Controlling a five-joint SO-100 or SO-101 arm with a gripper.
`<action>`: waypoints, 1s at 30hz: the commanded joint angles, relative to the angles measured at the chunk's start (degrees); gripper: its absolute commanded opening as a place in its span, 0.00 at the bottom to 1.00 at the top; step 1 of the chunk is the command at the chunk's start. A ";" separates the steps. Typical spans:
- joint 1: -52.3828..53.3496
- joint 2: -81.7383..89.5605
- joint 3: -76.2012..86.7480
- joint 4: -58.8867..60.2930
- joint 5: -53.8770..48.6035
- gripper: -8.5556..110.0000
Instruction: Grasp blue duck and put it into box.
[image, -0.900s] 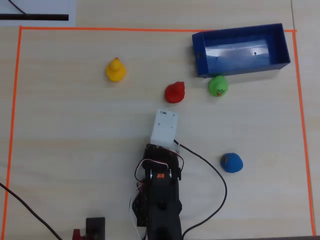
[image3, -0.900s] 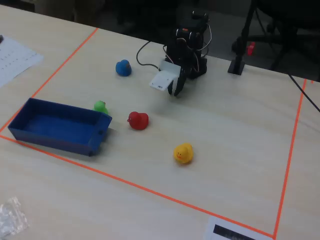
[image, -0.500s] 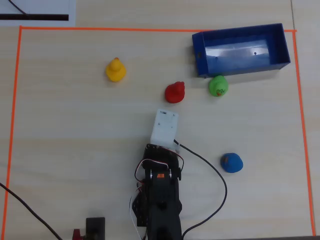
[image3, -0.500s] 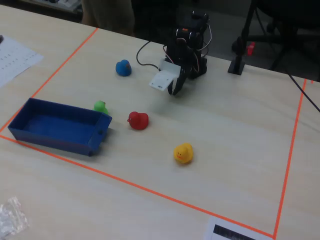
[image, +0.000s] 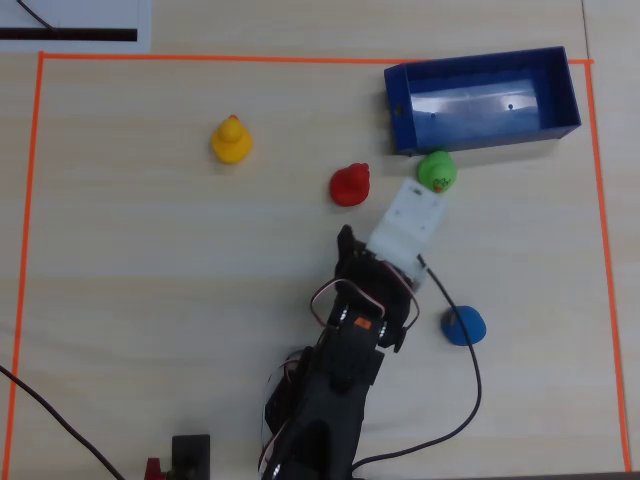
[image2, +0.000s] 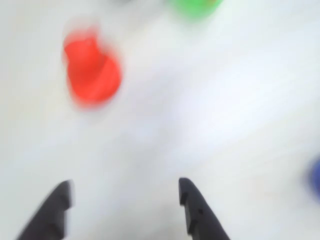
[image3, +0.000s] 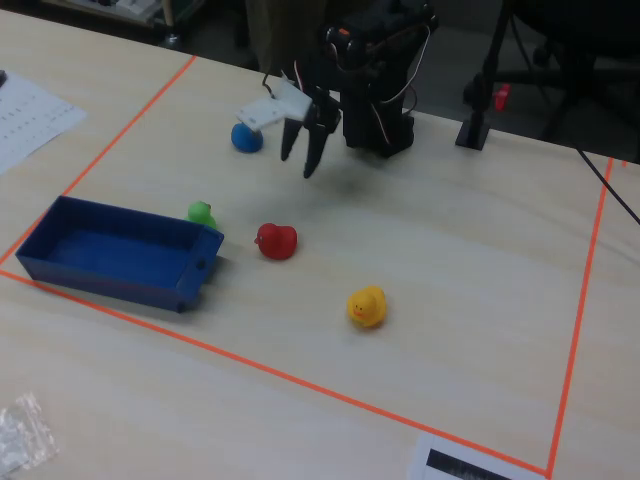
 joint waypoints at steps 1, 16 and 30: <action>11.51 -15.12 -17.40 -5.71 -2.11 0.39; 36.39 -39.73 -33.05 -24.08 -11.07 0.41; 46.05 -45.88 -24.17 -32.70 -22.06 0.41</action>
